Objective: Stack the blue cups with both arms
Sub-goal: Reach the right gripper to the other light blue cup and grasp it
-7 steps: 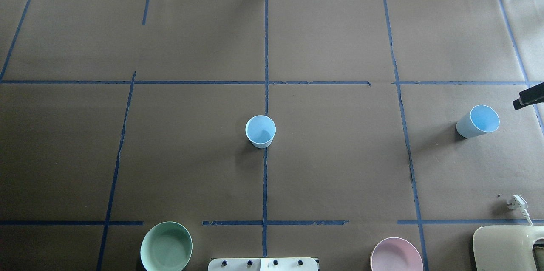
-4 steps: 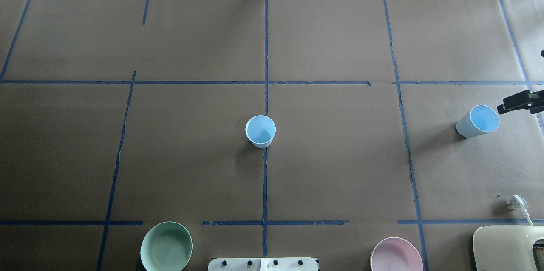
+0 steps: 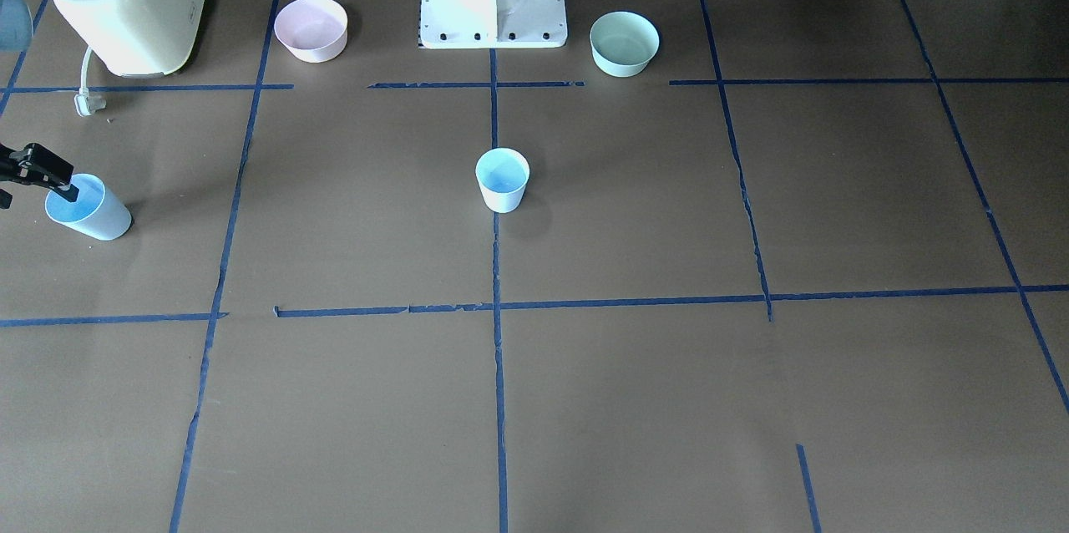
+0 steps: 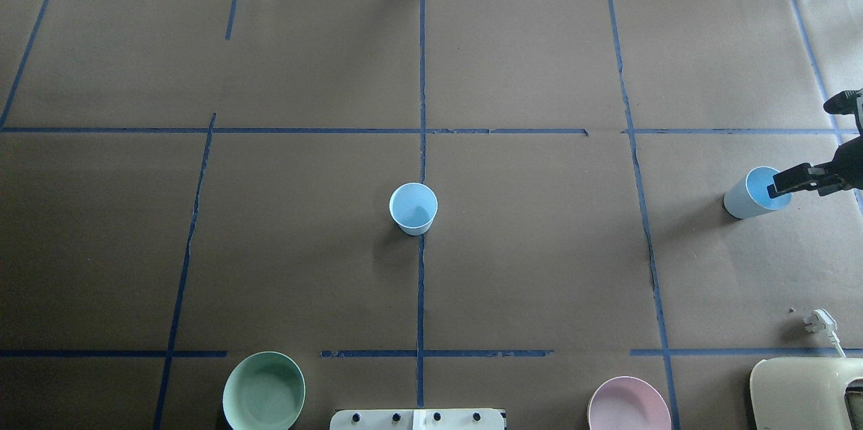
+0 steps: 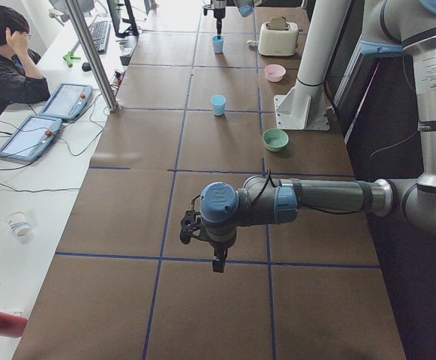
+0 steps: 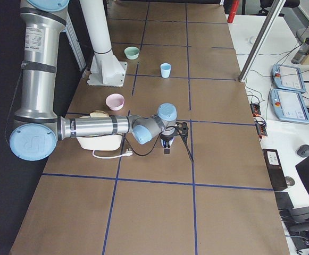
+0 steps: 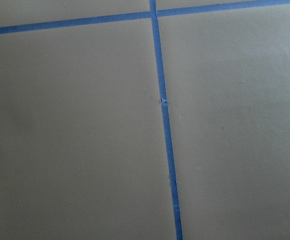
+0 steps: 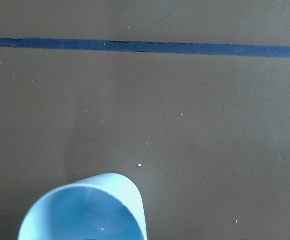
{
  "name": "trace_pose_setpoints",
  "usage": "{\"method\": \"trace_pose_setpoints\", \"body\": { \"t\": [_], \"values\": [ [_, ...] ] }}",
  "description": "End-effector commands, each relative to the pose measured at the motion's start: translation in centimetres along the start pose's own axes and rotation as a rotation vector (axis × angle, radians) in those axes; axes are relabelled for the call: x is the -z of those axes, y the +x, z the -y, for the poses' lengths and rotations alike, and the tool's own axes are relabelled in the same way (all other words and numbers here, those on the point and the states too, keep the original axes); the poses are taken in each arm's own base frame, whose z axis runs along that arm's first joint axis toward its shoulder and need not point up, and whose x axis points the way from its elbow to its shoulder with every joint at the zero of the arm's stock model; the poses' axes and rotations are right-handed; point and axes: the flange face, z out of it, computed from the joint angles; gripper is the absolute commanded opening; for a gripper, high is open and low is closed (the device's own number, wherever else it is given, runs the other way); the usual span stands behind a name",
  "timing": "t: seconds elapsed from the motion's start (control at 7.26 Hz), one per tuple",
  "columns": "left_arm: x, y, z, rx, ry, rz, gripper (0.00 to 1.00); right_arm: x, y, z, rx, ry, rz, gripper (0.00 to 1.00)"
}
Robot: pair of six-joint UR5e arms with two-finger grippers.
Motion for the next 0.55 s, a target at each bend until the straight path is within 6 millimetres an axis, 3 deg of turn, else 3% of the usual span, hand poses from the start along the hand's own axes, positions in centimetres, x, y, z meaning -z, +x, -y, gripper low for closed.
{"method": "trace_pose_setpoints", "body": {
  "t": [0.0, 0.14, 0.41],
  "values": [
    [-0.05, -0.05, -0.07, 0.000, -0.001, 0.000, 1.00, -0.93, -1.18, 1.17, 0.017, -0.003, -0.001, 0.33],
    [-0.05, -0.05, -0.07, 0.000, -0.001, 0.000, 1.00, -1.13, -0.96, 1.15, 0.016, -0.005, -0.003, 0.09],
    [-0.05, -0.08, -0.08, 0.000, -0.002, 0.003, 1.00, -0.91, -1.38, 1.14, 0.018, -0.012, 0.013, 0.00]
  ]
}}
